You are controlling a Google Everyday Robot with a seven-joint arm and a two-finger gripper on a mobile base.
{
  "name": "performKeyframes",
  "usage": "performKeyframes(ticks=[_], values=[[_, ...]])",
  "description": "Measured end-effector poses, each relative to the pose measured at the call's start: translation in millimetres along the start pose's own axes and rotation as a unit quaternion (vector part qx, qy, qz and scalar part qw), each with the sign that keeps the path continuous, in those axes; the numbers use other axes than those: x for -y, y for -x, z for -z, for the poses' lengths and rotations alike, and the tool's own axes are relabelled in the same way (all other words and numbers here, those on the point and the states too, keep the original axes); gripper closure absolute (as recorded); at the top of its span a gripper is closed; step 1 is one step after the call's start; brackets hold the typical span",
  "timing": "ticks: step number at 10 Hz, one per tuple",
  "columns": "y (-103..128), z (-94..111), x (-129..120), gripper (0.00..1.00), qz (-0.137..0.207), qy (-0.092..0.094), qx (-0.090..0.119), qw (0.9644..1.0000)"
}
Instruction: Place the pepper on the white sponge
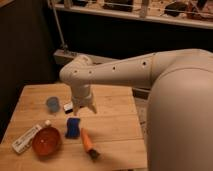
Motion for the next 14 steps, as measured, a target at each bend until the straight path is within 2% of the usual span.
performKeyframes(ticks=[3, 7, 11, 14], values=[[-24.0, -5.7, 2.0, 0.35, 0.025, -0.005, -0.010, 0.9996], [-49.0, -18.2, -0.3, 0.35, 0.039, -0.001, -0.015, 0.9991], [-61.8, -52.1, 6.1, 0.35, 0.041, -0.017, -0.036, 0.9984], [-65.4, -84.8, 6.2, 0.35, 0.067, -0.031, -0.053, 0.9959]])
